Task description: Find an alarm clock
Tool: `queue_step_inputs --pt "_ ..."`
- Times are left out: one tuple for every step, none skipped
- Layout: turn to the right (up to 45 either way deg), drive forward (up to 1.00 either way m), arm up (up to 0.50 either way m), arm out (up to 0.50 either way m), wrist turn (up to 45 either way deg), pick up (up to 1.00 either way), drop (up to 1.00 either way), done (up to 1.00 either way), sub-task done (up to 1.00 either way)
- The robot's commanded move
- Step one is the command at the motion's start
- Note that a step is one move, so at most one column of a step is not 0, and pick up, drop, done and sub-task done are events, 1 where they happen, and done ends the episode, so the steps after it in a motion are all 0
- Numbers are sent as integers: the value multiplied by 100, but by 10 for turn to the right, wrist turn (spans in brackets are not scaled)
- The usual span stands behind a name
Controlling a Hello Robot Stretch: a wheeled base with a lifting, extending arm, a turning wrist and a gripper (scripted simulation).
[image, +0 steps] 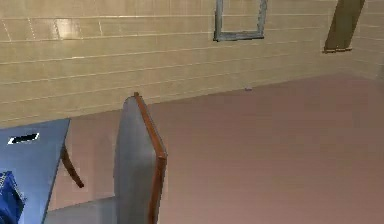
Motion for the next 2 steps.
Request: queue_step_inputs --pt "-450 0 0 0 0 0 0 0 0" --pt "-150 0 0 0 0 0 0 0 0"
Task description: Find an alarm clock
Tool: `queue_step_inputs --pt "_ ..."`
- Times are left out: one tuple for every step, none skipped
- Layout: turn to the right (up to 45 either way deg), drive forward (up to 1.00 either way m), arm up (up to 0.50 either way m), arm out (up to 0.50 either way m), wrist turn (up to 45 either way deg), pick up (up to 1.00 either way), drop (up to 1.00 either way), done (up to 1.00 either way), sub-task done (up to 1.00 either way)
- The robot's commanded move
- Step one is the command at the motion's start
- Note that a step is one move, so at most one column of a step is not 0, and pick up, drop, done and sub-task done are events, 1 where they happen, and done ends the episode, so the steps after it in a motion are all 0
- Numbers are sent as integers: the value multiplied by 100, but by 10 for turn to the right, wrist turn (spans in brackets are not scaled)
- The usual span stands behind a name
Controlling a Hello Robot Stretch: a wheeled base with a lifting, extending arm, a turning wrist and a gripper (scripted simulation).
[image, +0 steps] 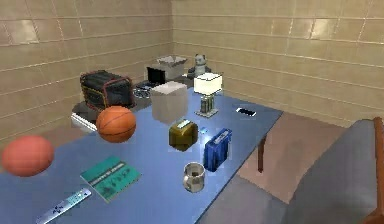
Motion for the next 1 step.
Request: queue_step_inputs --pt "0 0 0 0 0 0 0 100 0"
